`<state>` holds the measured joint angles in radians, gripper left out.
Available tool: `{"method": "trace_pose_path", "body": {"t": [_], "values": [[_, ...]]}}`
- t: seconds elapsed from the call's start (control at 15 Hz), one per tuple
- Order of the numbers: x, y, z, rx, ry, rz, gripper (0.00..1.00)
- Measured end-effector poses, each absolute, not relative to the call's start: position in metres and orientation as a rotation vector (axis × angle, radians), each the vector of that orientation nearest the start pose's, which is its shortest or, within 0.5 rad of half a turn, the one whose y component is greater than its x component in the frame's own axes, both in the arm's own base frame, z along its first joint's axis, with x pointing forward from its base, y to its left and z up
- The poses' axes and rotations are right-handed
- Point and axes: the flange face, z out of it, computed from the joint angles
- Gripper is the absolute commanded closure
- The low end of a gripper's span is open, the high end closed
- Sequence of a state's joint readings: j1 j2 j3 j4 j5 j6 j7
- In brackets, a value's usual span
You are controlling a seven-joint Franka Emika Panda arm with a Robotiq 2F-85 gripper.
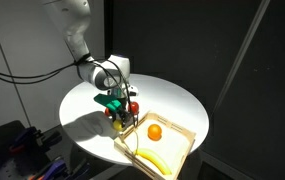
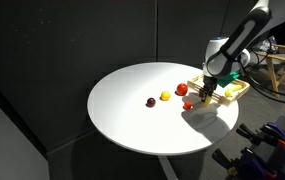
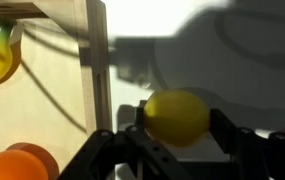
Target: Put the toy orange and lemon on the tray
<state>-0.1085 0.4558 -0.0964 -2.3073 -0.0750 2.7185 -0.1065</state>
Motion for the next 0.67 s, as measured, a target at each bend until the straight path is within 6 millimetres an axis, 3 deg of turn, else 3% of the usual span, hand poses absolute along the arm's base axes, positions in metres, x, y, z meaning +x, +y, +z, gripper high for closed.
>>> {"method": "trace_pose_path", "body": {"t": [0.33, 0.67], "values": [[0.506, -0.101, 0.154, -3.203, 0.024, 0.091, 0.59], [0.507, -0.09, 0.179, -3.185, 0.007, 0.156, 0.59]]}}
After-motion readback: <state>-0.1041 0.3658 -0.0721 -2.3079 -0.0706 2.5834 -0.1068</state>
